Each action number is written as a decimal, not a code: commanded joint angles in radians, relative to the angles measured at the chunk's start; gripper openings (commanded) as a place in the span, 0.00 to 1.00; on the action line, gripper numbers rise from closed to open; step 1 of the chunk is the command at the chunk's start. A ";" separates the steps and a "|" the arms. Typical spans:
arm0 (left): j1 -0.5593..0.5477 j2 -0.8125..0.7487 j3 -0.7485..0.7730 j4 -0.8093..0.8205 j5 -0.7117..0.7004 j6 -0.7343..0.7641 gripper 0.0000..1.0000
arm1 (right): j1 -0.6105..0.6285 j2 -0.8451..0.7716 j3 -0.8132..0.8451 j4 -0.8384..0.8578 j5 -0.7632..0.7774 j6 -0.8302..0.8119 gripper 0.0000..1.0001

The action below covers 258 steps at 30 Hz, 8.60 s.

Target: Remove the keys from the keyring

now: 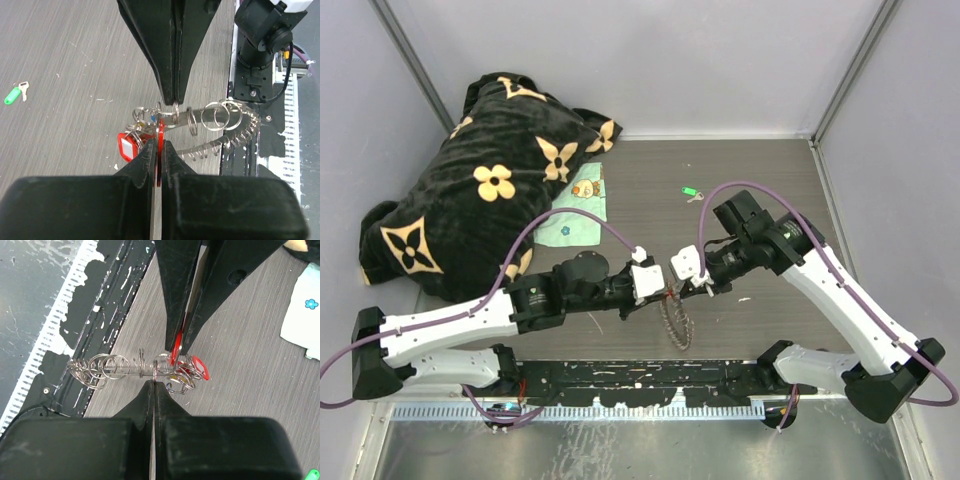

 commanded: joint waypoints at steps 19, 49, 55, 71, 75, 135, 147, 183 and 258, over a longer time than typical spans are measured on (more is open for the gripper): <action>-0.124 0.002 0.092 0.051 -0.301 0.036 0.00 | -0.107 -0.087 -0.086 0.192 -0.145 0.159 0.06; -0.123 -0.011 0.159 0.035 -0.279 0.057 0.00 | -0.304 -0.182 -0.233 0.278 -0.478 0.246 0.29; -0.124 -0.005 0.172 0.041 -0.261 0.047 0.00 | -0.306 -0.182 -0.283 0.325 -0.515 0.276 0.30; -0.124 0.026 0.197 0.071 -0.239 0.004 0.00 | -0.306 -0.189 -0.312 0.417 -0.496 0.355 0.31; -0.124 0.036 0.203 0.078 -0.237 -0.006 0.00 | -0.306 -0.189 -0.305 0.419 -0.497 0.360 0.31; -0.129 0.022 0.204 0.004 -0.272 0.033 0.00 | -0.021 0.043 0.114 -0.055 0.109 0.281 0.25; -0.129 -0.038 0.187 0.001 -0.248 0.009 0.00 | -0.213 -0.144 -0.094 0.194 -0.297 0.247 0.42; -0.129 0.025 0.239 0.027 -0.204 -0.027 0.00 | -0.314 -0.168 -0.298 0.460 -0.631 0.383 0.34; -0.129 0.098 0.372 -0.158 -0.244 0.030 0.00 | 0.094 -0.072 0.160 0.018 0.351 0.035 0.01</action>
